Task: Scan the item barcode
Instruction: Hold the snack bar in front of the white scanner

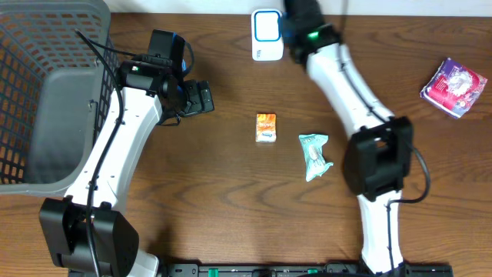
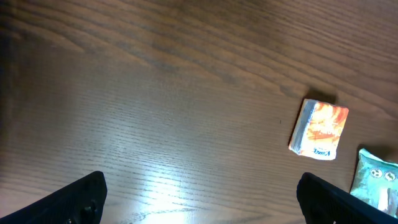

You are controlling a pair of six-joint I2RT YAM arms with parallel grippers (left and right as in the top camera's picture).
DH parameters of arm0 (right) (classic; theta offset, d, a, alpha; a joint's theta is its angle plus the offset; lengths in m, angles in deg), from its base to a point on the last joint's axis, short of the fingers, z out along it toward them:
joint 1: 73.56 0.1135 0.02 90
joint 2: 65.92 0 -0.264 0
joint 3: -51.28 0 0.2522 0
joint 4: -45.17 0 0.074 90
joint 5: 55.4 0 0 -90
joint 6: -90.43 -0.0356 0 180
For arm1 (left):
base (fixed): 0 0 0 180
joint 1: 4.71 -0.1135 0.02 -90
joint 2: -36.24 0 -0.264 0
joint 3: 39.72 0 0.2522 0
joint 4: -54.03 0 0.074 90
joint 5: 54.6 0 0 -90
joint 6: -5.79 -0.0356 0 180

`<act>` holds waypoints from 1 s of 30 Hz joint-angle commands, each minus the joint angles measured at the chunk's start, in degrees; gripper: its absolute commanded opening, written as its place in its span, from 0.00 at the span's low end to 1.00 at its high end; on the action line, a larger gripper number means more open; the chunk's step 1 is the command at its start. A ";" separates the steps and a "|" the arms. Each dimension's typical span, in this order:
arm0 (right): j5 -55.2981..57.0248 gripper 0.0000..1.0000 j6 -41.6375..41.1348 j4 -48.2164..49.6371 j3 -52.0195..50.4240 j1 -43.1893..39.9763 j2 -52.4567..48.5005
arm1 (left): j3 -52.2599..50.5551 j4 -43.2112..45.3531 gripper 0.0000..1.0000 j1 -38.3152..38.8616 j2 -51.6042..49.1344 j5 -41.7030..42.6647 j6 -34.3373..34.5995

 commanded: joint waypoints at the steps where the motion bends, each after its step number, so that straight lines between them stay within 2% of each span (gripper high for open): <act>1: 12.76 0.01 13.46 7.65 0.42 2.91 -4.63 | -0.39 -0.35 0.98 -0.13 -0.26 -0.52 -0.96; 9: 21.46 0.01 32.59 28.50 0.42 7.02 -14.47 | -0.39 -0.35 0.98 -0.13 -0.26 -0.52 -0.96; 12: 24.90 0.01 37.00 38.36 0.42 8.31 -16.68 | -0.39 -0.35 0.98 -0.13 -0.26 -0.52 -0.96; 16: 25.73 0.01 37.77 44.46 0.46 9.07 -16.76 | -0.39 -0.35 0.98 -0.13 -0.26 -0.52 -0.96; 22: 35.89 0.01 39.28 57.07 1.97 7.39 -16.24 | -0.39 -0.35 0.98 -0.13 -0.26 -0.52 -0.96; 30: 51.52 0.01 40.09 57.18 2.60 -3.54 -13.29 | -0.39 -0.35 0.98 -0.13 -0.26 -0.52 -0.96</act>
